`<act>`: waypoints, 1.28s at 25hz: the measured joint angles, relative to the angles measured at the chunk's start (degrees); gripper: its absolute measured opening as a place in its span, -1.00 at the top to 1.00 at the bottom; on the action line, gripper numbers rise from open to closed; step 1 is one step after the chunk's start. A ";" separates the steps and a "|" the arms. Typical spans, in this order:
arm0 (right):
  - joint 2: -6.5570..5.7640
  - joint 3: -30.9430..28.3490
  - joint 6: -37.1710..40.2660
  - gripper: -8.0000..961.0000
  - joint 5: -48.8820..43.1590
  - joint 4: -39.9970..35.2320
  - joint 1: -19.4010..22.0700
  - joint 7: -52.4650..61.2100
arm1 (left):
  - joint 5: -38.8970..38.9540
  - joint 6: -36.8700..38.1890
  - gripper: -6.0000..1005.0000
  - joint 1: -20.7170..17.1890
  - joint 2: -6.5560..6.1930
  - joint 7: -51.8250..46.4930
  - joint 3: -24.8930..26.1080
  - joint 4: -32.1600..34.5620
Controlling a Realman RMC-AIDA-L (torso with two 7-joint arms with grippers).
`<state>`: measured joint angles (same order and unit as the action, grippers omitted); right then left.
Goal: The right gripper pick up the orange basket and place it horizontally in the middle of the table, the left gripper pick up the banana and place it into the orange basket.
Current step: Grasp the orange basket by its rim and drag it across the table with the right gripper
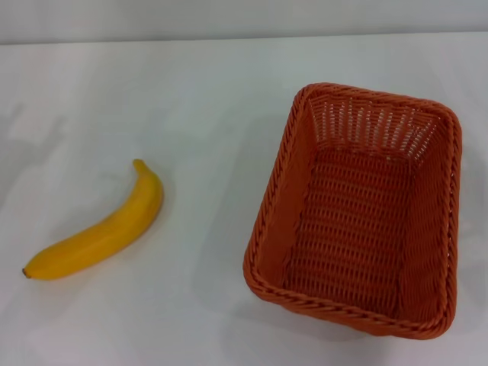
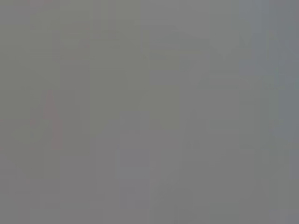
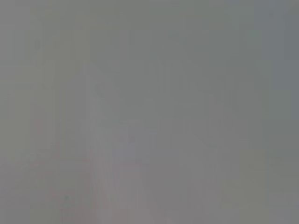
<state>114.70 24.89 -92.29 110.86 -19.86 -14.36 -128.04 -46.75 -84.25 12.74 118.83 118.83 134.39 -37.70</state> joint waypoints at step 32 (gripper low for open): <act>-0.27 0.03 -1.87 -0.64 -0.43 -0.88 2.39 1.05 | -0.19 -2.05 -0.76 -0.89 -0.08 -0.04 -0.19 0.59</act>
<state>114.43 24.92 -94.16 110.43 -20.75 -11.97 -127.00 -46.95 -86.29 11.85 118.75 118.79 134.20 -37.12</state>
